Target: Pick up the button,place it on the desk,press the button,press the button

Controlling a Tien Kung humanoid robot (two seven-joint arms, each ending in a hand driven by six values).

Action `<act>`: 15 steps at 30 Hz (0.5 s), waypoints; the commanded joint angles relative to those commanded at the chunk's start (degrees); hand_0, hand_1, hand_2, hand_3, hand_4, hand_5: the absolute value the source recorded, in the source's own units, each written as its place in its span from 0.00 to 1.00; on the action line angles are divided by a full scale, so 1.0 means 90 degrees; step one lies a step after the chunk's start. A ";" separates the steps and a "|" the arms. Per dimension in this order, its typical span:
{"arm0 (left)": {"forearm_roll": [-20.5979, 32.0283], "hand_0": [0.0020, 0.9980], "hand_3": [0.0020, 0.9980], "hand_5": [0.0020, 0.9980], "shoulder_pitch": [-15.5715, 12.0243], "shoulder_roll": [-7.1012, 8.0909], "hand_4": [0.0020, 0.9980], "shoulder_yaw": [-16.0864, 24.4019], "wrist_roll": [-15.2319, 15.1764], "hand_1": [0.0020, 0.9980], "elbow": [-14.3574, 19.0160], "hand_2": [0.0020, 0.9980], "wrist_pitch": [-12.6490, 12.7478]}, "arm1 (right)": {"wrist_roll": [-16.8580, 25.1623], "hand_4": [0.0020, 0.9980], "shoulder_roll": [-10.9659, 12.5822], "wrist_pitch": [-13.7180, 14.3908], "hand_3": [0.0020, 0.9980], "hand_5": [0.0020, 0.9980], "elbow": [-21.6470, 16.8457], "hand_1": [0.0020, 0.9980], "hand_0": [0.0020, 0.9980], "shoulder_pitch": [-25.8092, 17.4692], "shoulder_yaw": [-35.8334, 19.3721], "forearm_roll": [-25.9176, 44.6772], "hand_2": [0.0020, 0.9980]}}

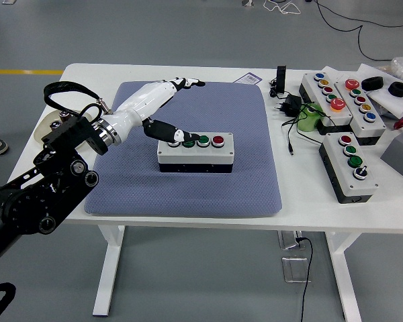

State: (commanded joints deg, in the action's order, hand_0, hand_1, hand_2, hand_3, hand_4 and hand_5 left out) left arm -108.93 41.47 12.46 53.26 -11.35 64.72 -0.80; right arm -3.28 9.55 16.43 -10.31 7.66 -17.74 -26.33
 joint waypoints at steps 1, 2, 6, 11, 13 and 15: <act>-0.0135 0.24 0.87 0.13 0.0010 -0.0005 0.71 -0.0012 0.0057 0.33 0.0046 0.36 -0.0091 | -0.0003 0.24 -0.0001 0.0001 0.63 0.24 0.0000 0.53 0.64 0.0001 -0.0007 -0.0007 0.55; -0.0234 0.24 0.87 0.13 0.0017 -0.0011 0.71 -0.0025 0.0114 0.33 0.0083 0.36 -0.0182 | -0.0003 0.24 -0.0002 0.0002 0.63 0.24 0.0000 0.53 0.64 0.0001 0.0003 0.0004 0.55; -0.0363 0.01 0.84 0.05 0.0051 -0.0057 0.66 -0.0117 0.0447 0.08 0.0172 0.14 -0.0742 | 0.0004 0.24 -0.0004 0.0004 0.63 0.24 0.0000 0.53 0.64 -0.0005 0.0048 0.0053 0.55; -0.0508 0.00 0.85 0.00 0.0120 -0.0130 0.59 -0.0262 0.0741 0.00 0.0077 0.07 -0.1265 | 0.0004 0.24 -0.0002 -0.0004 0.63 0.24 0.0000 0.53 0.64 -0.0009 0.0080 0.0063 0.55; -0.0534 0.00 0.85 0.00 0.0138 -0.0138 0.59 -0.0294 0.0832 0.00 0.0067 0.07 -0.1387 | 0.0004 0.24 0.0000 -0.0008 0.63 0.24 0.0000 0.53 0.64 -0.0010 0.0059 0.0038 0.55; -0.0604 0.00 0.85 0.00 0.0187 -0.0149 0.59 -0.0342 0.0981 0.00 0.0032 0.07 -0.1609 | 0.0002 0.24 0.0003 -0.0014 0.63 0.24 0.0000 0.53 0.64 -0.0002 0.0033 0.0006 0.55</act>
State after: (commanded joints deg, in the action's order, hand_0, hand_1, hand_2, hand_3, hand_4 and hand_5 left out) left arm -114.36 43.16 11.12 50.18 -2.53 65.01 -15.28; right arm -3.26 9.58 16.30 -10.31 7.64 -17.45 -26.27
